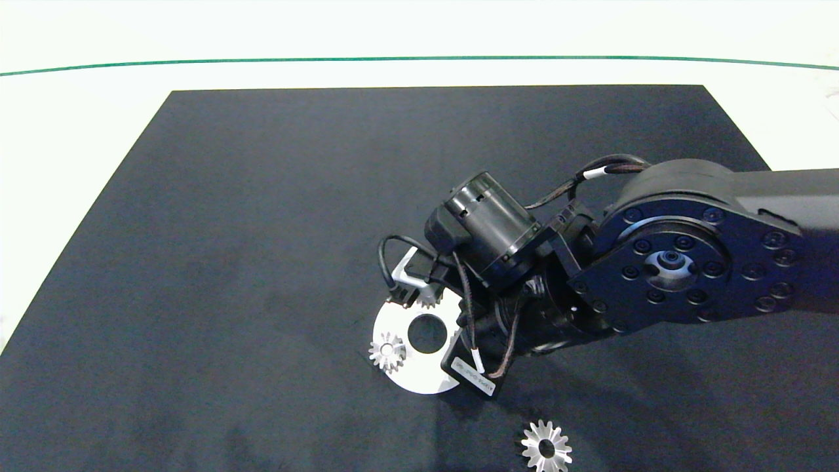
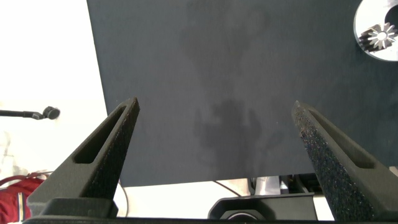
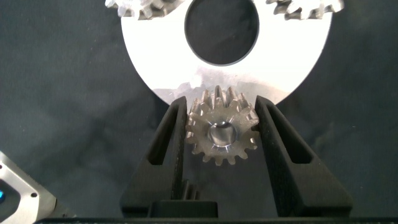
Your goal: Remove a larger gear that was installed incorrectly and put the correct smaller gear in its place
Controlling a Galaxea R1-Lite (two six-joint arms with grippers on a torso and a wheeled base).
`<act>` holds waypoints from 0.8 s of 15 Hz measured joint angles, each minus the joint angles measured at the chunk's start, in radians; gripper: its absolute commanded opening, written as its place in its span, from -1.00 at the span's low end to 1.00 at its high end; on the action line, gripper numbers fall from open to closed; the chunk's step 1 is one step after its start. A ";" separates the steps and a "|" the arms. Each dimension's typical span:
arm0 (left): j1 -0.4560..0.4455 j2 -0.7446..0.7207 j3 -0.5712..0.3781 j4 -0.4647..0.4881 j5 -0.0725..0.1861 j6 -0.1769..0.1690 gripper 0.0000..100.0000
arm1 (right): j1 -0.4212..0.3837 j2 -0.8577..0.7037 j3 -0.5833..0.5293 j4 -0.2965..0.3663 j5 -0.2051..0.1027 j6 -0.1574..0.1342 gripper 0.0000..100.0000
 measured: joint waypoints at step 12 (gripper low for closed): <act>0.000 0.000 0.001 0.001 0.000 0.000 1.00 | 0.002 -0.005 0.022 -0.001 0.001 0.000 -0.44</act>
